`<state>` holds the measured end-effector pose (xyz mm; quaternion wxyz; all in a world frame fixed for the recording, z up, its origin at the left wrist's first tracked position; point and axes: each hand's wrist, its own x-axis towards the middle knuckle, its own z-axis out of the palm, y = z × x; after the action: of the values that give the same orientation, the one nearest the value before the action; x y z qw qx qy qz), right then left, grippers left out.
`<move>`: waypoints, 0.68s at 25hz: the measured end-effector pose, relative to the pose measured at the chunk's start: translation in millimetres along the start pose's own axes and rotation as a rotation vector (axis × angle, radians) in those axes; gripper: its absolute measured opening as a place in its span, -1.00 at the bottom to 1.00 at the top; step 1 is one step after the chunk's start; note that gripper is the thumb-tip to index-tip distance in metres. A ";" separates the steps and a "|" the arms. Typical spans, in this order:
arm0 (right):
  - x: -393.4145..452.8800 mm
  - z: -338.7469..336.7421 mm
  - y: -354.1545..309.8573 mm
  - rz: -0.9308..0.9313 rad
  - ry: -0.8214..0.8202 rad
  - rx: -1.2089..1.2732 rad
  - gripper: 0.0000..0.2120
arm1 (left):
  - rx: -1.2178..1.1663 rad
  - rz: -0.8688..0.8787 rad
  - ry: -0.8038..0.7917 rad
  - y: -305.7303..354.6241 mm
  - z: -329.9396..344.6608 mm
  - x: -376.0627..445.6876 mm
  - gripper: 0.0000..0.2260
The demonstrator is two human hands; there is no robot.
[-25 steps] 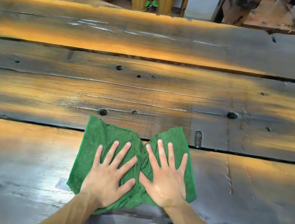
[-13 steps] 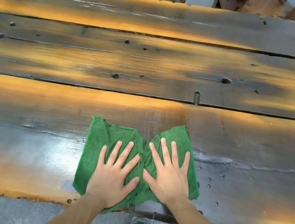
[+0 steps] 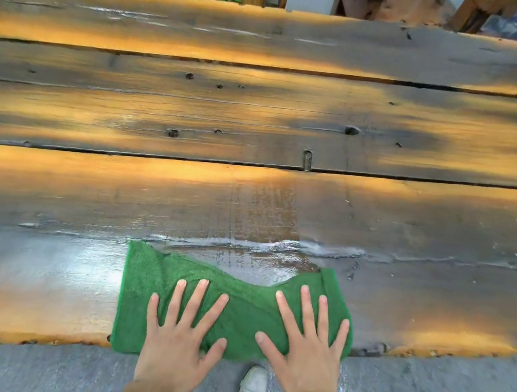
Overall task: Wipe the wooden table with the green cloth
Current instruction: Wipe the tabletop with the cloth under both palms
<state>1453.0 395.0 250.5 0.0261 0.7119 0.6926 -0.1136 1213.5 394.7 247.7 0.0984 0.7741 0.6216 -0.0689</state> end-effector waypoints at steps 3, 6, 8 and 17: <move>10.4 -4.6 10.0 -0.014 -0.044 -0.032 -0.25 | 0.019 0.026 -0.018 0.3 -6.0 12.6 -0.36; 28.1 -4.6 13.6 -0.023 -0.023 -0.066 -0.23 | 0.047 0.065 0.010 -0.8 -9.8 31.4 -0.33; 40.1 -7.5 14.9 -0.032 -0.013 -0.081 -0.22 | 0.044 0.085 0.020 -2.4 -15.5 42.5 -0.31; 84.6 -20.8 21.2 -0.052 -0.036 -0.108 -0.22 | -0.005 0.176 0.013 -7.8 -28.4 94.4 -0.26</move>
<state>1477.9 481.2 251.5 0.0741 0.6891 0.7153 -0.0895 1226.0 492.7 253.1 0.1019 0.8259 0.5519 -0.0533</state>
